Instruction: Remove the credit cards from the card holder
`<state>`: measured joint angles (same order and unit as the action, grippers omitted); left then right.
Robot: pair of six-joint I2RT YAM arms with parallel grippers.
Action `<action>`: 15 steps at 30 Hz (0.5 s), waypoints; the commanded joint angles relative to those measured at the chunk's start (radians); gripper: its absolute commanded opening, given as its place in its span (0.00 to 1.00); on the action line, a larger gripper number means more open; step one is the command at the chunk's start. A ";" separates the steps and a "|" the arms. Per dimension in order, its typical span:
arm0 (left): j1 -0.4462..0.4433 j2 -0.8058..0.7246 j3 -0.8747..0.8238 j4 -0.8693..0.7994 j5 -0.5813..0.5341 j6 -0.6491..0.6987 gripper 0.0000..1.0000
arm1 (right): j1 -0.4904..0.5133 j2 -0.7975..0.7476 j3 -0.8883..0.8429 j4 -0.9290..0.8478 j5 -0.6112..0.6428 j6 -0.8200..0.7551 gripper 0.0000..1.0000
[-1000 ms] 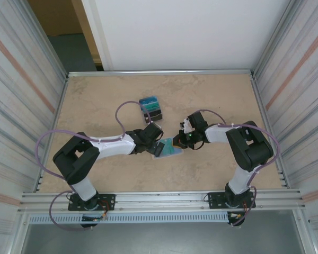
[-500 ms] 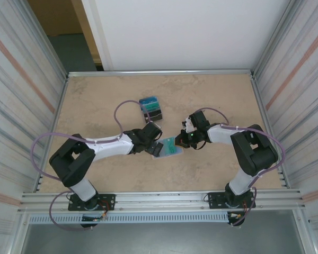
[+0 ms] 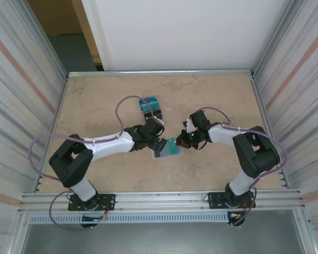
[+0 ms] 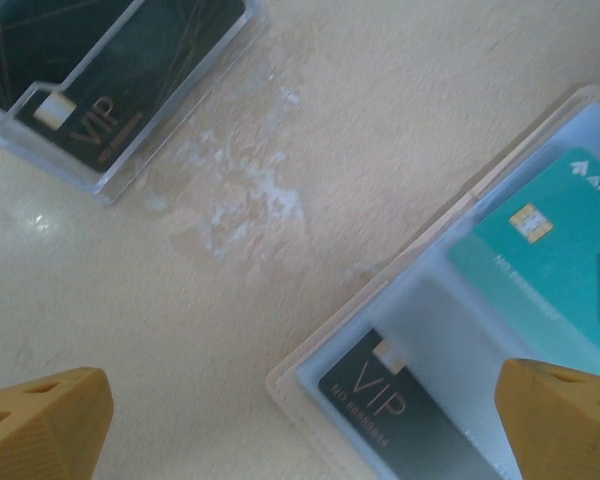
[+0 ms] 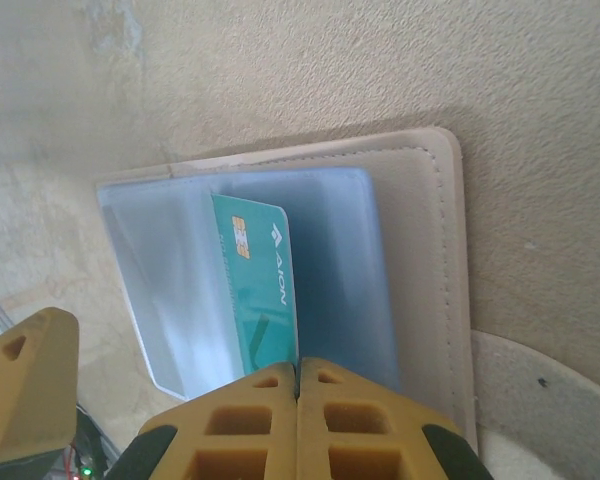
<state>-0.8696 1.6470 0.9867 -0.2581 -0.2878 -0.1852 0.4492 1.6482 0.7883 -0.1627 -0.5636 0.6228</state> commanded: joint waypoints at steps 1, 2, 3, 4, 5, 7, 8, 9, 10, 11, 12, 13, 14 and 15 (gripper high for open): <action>-0.019 0.048 0.044 0.005 0.003 0.031 0.99 | -0.006 -0.030 0.023 -0.062 0.040 -0.027 0.00; -0.023 0.059 0.050 0.006 0.002 0.036 0.99 | -0.006 -0.031 0.024 -0.065 0.041 -0.029 0.00; -0.025 0.073 0.057 0.006 0.000 0.043 0.99 | -0.005 -0.033 0.024 -0.067 0.040 -0.029 0.01; -0.030 0.087 0.065 0.005 -0.005 0.050 0.99 | -0.005 -0.033 0.027 -0.069 0.039 -0.028 0.01; -0.033 0.099 0.072 0.002 -0.012 0.055 0.99 | -0.005 -0.033 0.025 -0.070 0.038 -0.029 0.01; -0.037 0.122 0.089 -0.010 -0.026 0.063 0.99 | -0.005 -0.034 0.030 -0.075 0.039 -0.030 0.01; -0.039 0.130 0.092 -0.013 -0.033 0.064 0.99 | -0.005 -0.036 0.029 -0.076 0.041 -0.031 0.01; -0.039 0.137 0.094 -0.014 -0.034 0.066 0.99 | -0.006 -0.037 0.031 -0.079 0.041 -0.031 0.01; -0.039 0.140 0.095 -0.015 -0.035 0.065 0.99 | -0.005 -0.038 0.031 -0.080 0.042 -0.031 0.01; -0.039 0.144 0.095 -0.015 -0.034 0.066 0.99 | -0.005 -0.040 0.031 -0.083 0.042 -0.032 0.01; -0.040 0.149 0.096 -0.015 -0.033 0.066 0.99 | -0.006 -0.043 0.031 -0.083 0.038 -0.032 0.01; -0.039 0.153 0.095 -0.015 -0.032 0.066 0.99 | -0.005 -0.044 0.032 -0.083 0.037 -0.032 0.01; -0.039 0.158 0.095 -0.016 -0.031 0.064 0.99 | -0.006 -0.046 0.031 -0.081 0.032 -0.032 0.02; -0.039 0.164 0.095 -0.015 -0.029 0.063 0.99 | -0.006 -0.045 0.031 -0.076 0.026 -0.030 0.03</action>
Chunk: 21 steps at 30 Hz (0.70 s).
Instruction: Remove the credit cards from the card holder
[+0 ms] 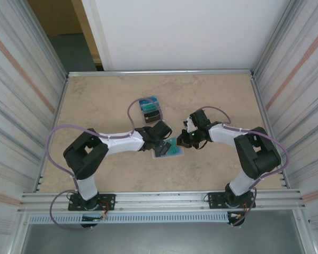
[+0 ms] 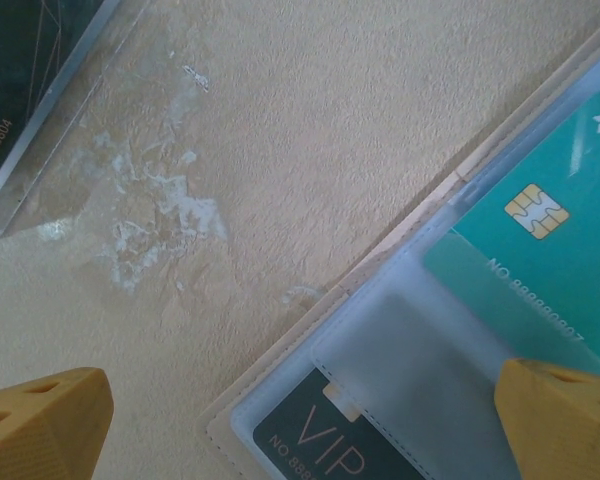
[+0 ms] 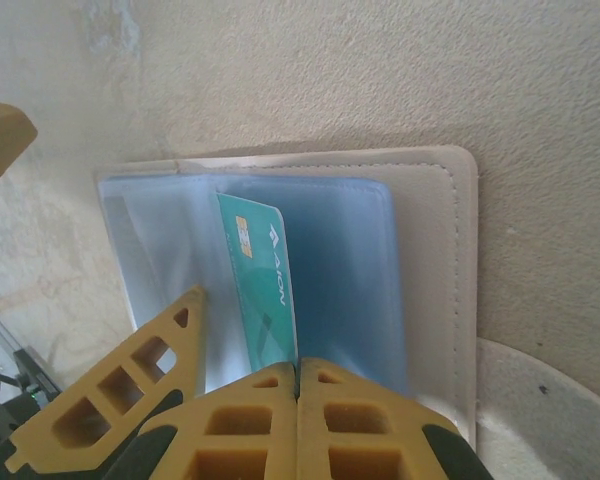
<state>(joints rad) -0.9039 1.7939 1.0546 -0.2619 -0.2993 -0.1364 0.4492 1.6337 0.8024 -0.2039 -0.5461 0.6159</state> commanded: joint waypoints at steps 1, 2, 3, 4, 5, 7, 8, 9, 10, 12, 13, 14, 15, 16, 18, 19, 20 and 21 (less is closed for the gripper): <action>-0.005 0.022 0.027 -0.012 -0.016 0.011 0.99 | -0.005 -0.033 0.015 -0.029 0.003 -0.020 0.04; -0.004 0.025 0.028 -0.013 -0.015 0.011 0.99 | -0.006 -0.033 0.012 -0.019 -0.008 -0.015 0.05; -0.004 0.028 0.027 -0.014 -0.014 0.009 0.99 | -0.005 -0.034 0.007 -0.007 -0.019 -0.009 0.06; -0.005 0.029 0.025 -0.013 -0.010 0.006 0.99 | -0.006 -0.035 0.003 0.006 -0.029 -0.004 0.07; -0.005 0.030 0.024 -0.013 -0.009 0.005 0.99 | -0.006 -0.035 -0.001 0.022 -0.040 0.002 0.08; -0.004 0.031 0.022 -0.013 -0.004 0.000 0.99 | -0.006 -0.034 -0.013 0.048 -0.059 0.010 0.10; -0.005 0.032 0.018 -0.013 -0.004 -0.001 0.99 | -0.005 -0.034 -0.018 0.063 -0.067 0.014 0.10; -0.005 0.030 0.017 -0.013 -0.003 -0.002 0.99 | -0.005 -0.034 -0.024 0.077 -0.073 0.018 0.11; -0.005 0.030 0.015 -0.014 -0.002 -0.004 0.99 | -0.006 -0.033 -0.026 0.086 -0.078 0.022 0.12; -0.005 0.028 0.013 -0.013 0.000 -0.009 0.99 | -0.004 -0.029 -0.031 0.096 -0.080 0.025 0.14; -0.006 0.027 0.011 -0.013 0.002 -0.011 0.99 | -0.002 -0.027 -0.032 0.100 -0.079 0.025 0.15; -0.005 0.025 0.009 -0.011 0.003 -0.013 0.99 | 0.001 -0.022 -0.034 0.105 -0.077 0.026 0.16; -0.004 0.025 0.009 -0.012 0.004 -0.015 0.99 | 0.005 -0.018 -0.034 0.107 -0.075 0.027 0.16; -0.004 0.025 0.008 -0.012 0.005 -0.020 0.99 | 0.009 -0.014 -0.032 0.108 -0.070 0.027 0.16; -0.005 0.023 0.005 -0.008 0.006 -0.023 0.99 | 0.019 -0.005 -0.030 0.107 -0.059 0.027 0.16; -0.005 0.024 0.004 -0.010 0.009 -0.025 0.99 | 0.024 -0.001 -0.028 0.105 -0.051 0.027 0.16; -0.004 0.023 0.002 -0.009 0.008 -0.026 0.99 | 0.029 0.002 -0.026 0.101 -0.041 0.025 0.15; -0.005 0.021 0.003 -0.009 0.009 -0.028 0.99 | 0.032 0.002 -0.025 0.096 -0.033 0.024 0.10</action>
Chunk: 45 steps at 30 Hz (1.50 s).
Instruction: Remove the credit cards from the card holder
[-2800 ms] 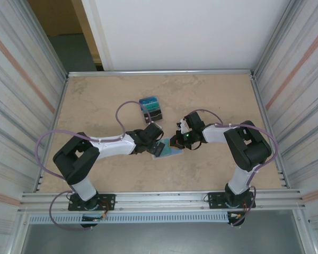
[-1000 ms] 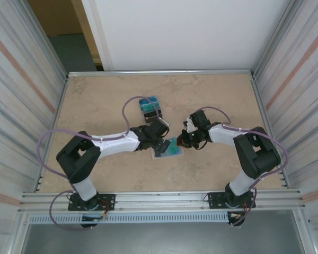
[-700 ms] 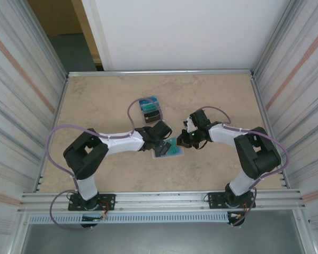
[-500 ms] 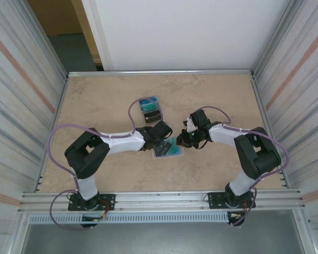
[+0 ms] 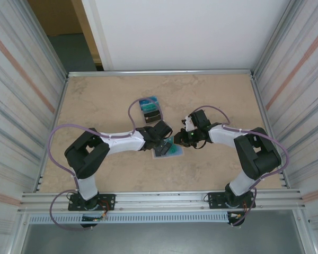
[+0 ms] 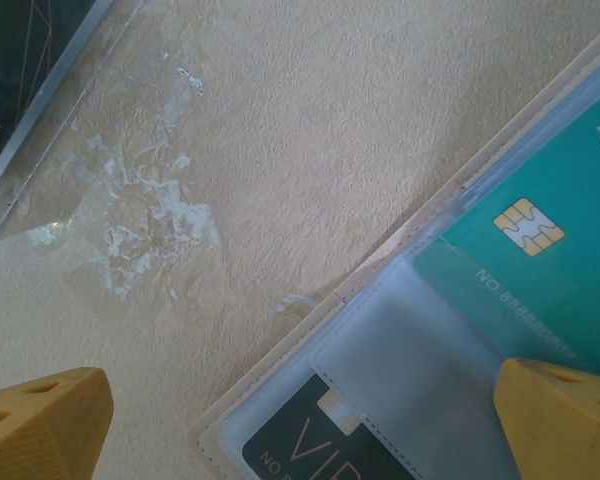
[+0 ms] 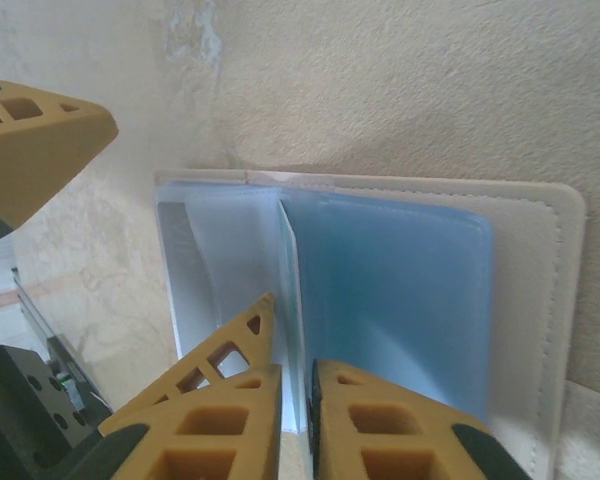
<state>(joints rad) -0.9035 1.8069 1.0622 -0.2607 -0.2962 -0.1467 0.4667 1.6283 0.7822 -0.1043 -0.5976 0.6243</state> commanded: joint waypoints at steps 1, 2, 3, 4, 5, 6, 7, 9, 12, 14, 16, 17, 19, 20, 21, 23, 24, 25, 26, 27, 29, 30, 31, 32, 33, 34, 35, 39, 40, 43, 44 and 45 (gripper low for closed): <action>-0.005 0.005 -0.006 -0.011 0.003 -0.017 0.99 | 0.016 0.008 0.000 -0.014 0.032 0.012 0.07; -0.005 0.000 -0.007 -0.010 0.002 -0.019 0.99 | 0.019 0.005 0.003 -0.026 0.048 0.007 0.05; -0.005 -0.005 -0.009 -0.009 0.002 -0.019 0.99 | 0.019 0.000 0.006 -0.041 0.062 0.000 0.04; -0.005 -0.013 -0.011 -0.009 0.000 -0.018 0.99 | 0.020 -0.009 0.011 -0.062 0.080 -0.009 0.03; -0.005 -0.021 -0.013 -0.011 -0.003 -0.017 0.99 | 0.019 -0.017 0.016 -0.079 0.097 -0.018 0.02; -0.005 -0.031 -0.013 -0.010 -0.006 -0.016 0.99 | 0.020 -0.027 0.024 -0.100 0.112 -0.029 0.02; -0.005 -0.042 -0.015 -0.013 -0.010 -0.014 0.99 | 0.020 -0.038 0.034 -0.123 0.129 -0.041 0.02; -0.005 -0.065 -0.016 -0.018 -0.018 -0.009 0.99 | 0.021 -0.058 0.054 -0.163 0.151 -0.062 0.02; -0.005 -0.108 -0.013 -0.033 -0.037 -0.001 0.99 | 0.026 -0.090 0.081 -0.216 0.183 -0.088 0.02; -0.005 -0.140 -0.012 -0.041 -0.052 0.005 0.99 | 0.031 -0.111 0.093 -0.241 0.195 -0.095 0.02; -0.005 -0.179 -0.017 -0.043 -0.065 0.013 0.99 | 0.038 -0.136 0.105 -0.260 0.207 -0.101 0.02; -0.005 -0.195 -0.017 -0.044 -0.068 0.015 0.99 | 0.042 -0.145 0.111 -0.271 0.216 -0.105 0.02; -0.003 -0.225 -0.017 -0.050 -0.076 0.023 0.99 | 0.052 -0.162 0.127 -0.303 0.248 -0.115 0.02; -0.002 -0.242 -0.016 -0.054 -0.079 0.027 0.99 | 0.059 -0.170 0.137 -0.323 0.270 -0.123 0.02; 0.000 -0.257 -0.017 -0.054 -0.080 0.030 0.99 | 0.065 -0.178 0.148 -0.343 0.288 -0.130 0.02; 0.007 -0.288 -0.018 -0.051 -0.071 0.038 0.99 | 0.078 -0.196 0.161 -0.365 0.308 -0.148 0.02; 0.011 -0.305 -0.021 -0.044 -0.057 0.045 0.99 | 0.084 -0.208 0.167 -0.371 0.313 -0.157 0.01; 0.019 -0.320 -0.026 -0.037 -0.039 0.053 0.99 | 0.088 -0.220 0.170 -0.373 0.316 -0.167 0.02; 0.029 -0.338 -0.033 -0.025 -0.010 0.064 0.98 | 0.092 -0.232 0.173 -0.374 0.317 -0.179 0.01; 0.038 -0.356 -0.042 -0.012 0.022 0.075 0.98 | 0.097 -0.246 0.176 -0.376 0.314 -0.194 0.01; 0.062 -0.392 -0.064 0.019 0.096 0.103 0.96 | 0.105 -0.270 0.184 -0.379 0.310 -0.220 0.01; 0.075 -0.411 -0.077 0.036 0.139 0.119 0.95 | 0.109 -0.283 0.187 -0.383 0.306 -0.236 0.01; 0.088 -0.423 -0.085 0.049 0.186 0.133 0.94 | 0.114 -0.295 0.190 -0.386 0.303 -0.251 0.01; 0.103 -0.436 -0.091 0.059 0.234 0.147 0.93 | 0.117 -0.306 0.195 -0.388 0.303 -0.269 0.01; 0.120 -0.448 -0.097 0.063 0.281 0.160 0.92 | 0.120 -0.319 0.196 -0.392 0.299 -0.286 0.01; 0.132 -0.455 -0.100 0.067 0.314 0.169 0.92 | 0.121 -0.327 0.197 -0.392 0.292 -0.300 0.00; 0.149 -0.464 -0.103 0.070 0.355 0.183 0.92 | 0.121 -0.337 0.198 -0.395 0.283 -0.316 0.00; 0.208 -0.486 -0.126 0.094 0.502 0.242 0.91 | 0.121 -0.357 0.213 -0.408 0.239 -0.381 0.00; 0.216 -0.490 -0.131 0.101 0.535 0.258 0.91 | 0.124 -0.358 0.217 -0.412 0.228 -0.395 0.00; 0.245 -0.495 -0.138 0.110 0.644 0.305 0.91 | 0.124 -0.361 0.232 -0.423 0.187 -0.436 0.00; 0.249 -0.494 -0.135 0.109 0.668 0.325 0.91 | 0.124 -0.361 0.236 -0.426 0.174 -0.448 0.00; 0.252 -0.491 -0.132 0.105 0.684 0.341 0.91 | 0.125 -0.361 0.239 -0.428 0.165 -0.455 0.00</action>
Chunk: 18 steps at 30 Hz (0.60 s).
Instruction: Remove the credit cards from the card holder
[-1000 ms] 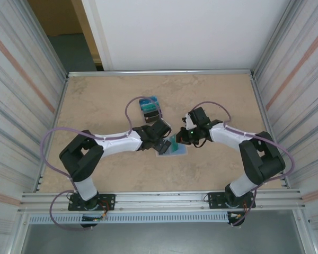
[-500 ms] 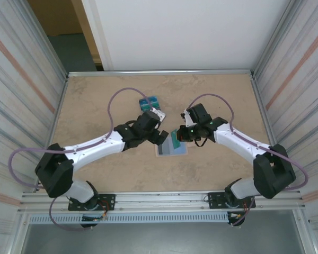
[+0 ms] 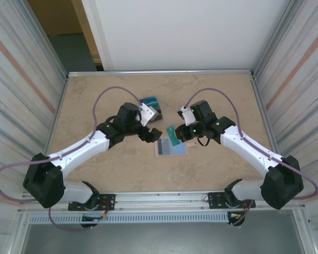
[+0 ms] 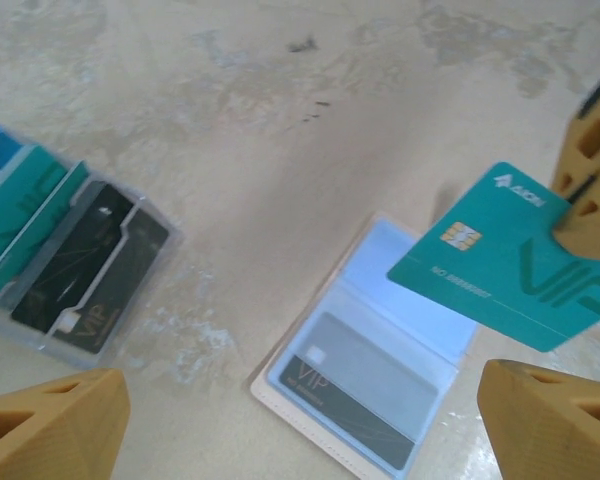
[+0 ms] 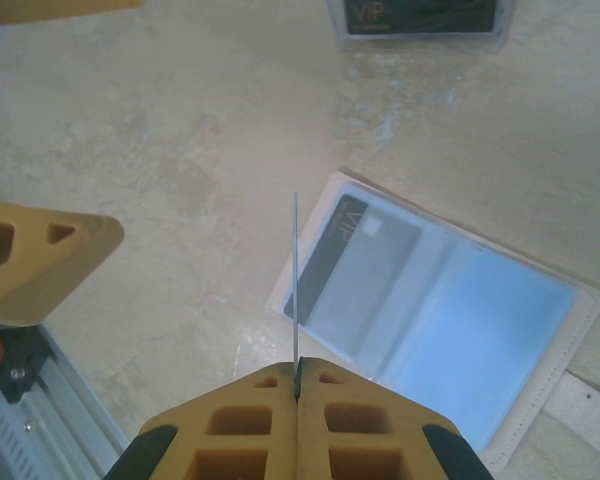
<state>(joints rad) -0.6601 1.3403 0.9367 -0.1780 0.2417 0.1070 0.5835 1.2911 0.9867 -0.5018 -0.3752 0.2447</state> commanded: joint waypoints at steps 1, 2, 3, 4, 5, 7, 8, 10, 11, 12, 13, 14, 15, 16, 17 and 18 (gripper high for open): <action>0.010 -0.022 -0.002 0.015 0.156 0.106 0.90 | 0.009 -0.025 0.039 -0.030 -0.066 -0.083 0.00; 0.010 -0.020 0.003 0.006 0.164 0.123 0.90 | 0.009 -0.026 0.041 -0.031 -0.076 -0.091 0.00; 0.010 -0.017 0.009 0.002 0.168 0.134 0.90 | 0.010 -0.026 0.044 -0.030 -0.087 -0.098 0.00; 0.010 -0.014 0.014 -0.004 0.172 0.142 0.90 | 0.011 -0.026 0.048 -0.030 -0.101 -0.106 0.00; 0.010 -0.009 0.018 -0.007 0.178 0.149 0.89 | 0.013 -0.026 0.053 -0.030 -0.113 -0.114 0.00; 0.011 0.002 0.033 -0.021 0.205 0.162 0.87 | 0.019 -0.026 0.061 -0.035 -0.133 -0.133 0.01; 0.010 0.006 0.039 -0.028 0.226 0.167 0.86 | 0.022 -0.025 0.067 -0.039 -0.140 -0.144 0.01; 0.011 0.013 0.045 -0.034 0.267 0.178 0.84 | 0.031 -0.024 0.079 -0.055 -0.147 -0.164 0.01; 0.010 0.015 0.047 -0.033 0.285 0.184 0.83 | 0.035 -0.022 0.087 -0.061 -0.150 -0.176 0.01; 0.010 0.016 0.047 -0.033 0.298 0.189 0.82 | 0.040 -0.021 0.090 -0.067 -0.153 -0.185 0.01; 0.010 0.017 0.047 -0.037 0.313 0.198 0.80 | 0.043 -0.022 0.094 -0.073 -0.156 -0.195 0.01; 0.010 0.021 0.052 -0.044 0.327 0.208 0.78 | 0.046 -0.020 0.097 -0.077 -0.162 -0.205 0.01; 0.010 0.024 0.055 -0.056 0.338 0.217 0.77 | 0.048 -0.020 0.098 -0.079 -0.168 -0.214 0.01; 0.010 0.027 0.063 -0.069 0.355 0.228 0.72 | 0.051 -0.018 0.098 -0.083 -0.178 -0.225 0.01; 0.009 0.033 0.072 -0.086 0.379 0.243 0.71 | 0.050 -0.017 0.101 -0.086 -0.187 -0.234 0.01; 0.008 0.037 0.080 -0.102 0.397 0.257 0.68 | 0.053 -0.016 0.102 -0.088 -0.194 -0.242 0.01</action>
<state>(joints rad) -0.6552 1.3655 0.9718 -0.2249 0.5446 0.3027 0.6289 1.2911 1.0588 -0.5541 -0.5240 0.0647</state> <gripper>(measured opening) 0.690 0.049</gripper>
